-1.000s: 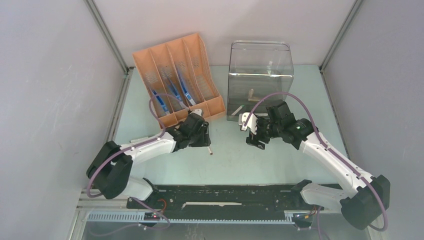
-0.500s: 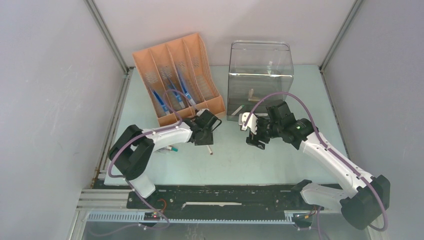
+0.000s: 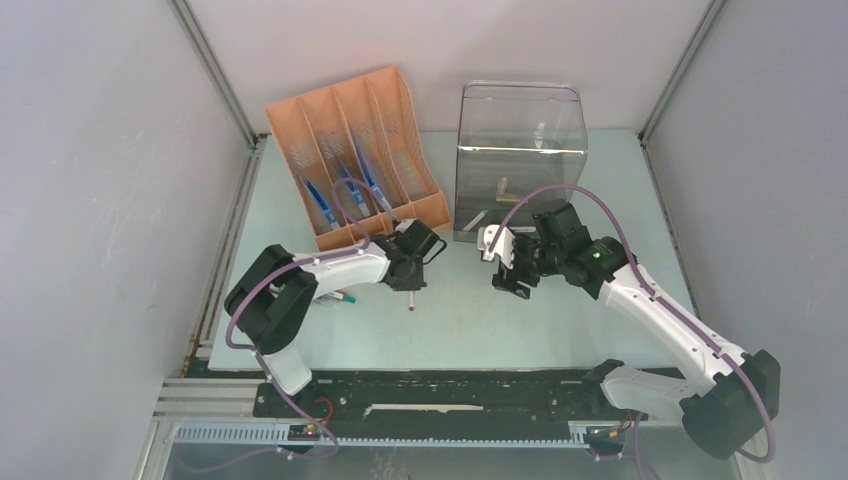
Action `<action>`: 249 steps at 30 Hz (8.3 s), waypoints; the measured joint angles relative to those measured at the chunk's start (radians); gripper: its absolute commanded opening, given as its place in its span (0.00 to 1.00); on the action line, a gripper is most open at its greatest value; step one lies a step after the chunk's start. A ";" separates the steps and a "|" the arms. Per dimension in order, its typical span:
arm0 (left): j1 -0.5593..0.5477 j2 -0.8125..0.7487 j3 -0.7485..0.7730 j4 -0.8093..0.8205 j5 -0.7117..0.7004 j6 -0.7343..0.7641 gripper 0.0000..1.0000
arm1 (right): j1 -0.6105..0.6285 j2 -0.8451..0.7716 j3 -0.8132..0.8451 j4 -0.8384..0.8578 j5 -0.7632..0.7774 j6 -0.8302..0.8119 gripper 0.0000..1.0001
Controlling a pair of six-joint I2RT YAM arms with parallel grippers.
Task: Organize the desk
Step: Pick up the stationery from the center of the board, then place the stationery in the drawer, then pick up the stationery from the center of the board, then place the stationery in the drawer.
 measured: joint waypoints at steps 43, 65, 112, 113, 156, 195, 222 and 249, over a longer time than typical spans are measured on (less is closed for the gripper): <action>-0.175 -0.715 -0.637 1.281 0.049 0.035 0.00 | -0.013 -0.022 -0.045 0.442 -0.317 0.835 0.73; -0.230 -0.595 -0.590 1.389 0.054 0.032 0.00 | 0.045 0.068 -0.045 0.483 -0.303 0.906 0.43; -0.179 -1.030 -0.715 0.609 -0.206 0.300 1.00 | -0.062 0.239 -0.105 0.558 0.866 0.098 0.40; -0.177 -1.030 -0.715 0.607 -0.205 0.301 1.00 | -0.062 0.249 -0.105 0.563 0.874 0.094 0.45; 0.100 -0.203 -0.183 0.251 0.006 0.558 0.90 | -0.097 -0.011 -0.087 0.231 0.295 0.161 0.56; 0.176 -0.045 -0.128 0.312 0.223 0.461 0.20 | -0.130 0.043 -0.087 0.221 0.288 0.155 0.57; 0.081 -0.377 -0.395 0.649 0.354 0.152 0.00 | 0.027 0.117 0.062 0.106 -0.167 0.293 0.61; -0.035 -0.469 -0.467 1.292 0.329 -0.029 0.00 | -0.053 0.191 0.076 0.317 -0.365 0.871 0.69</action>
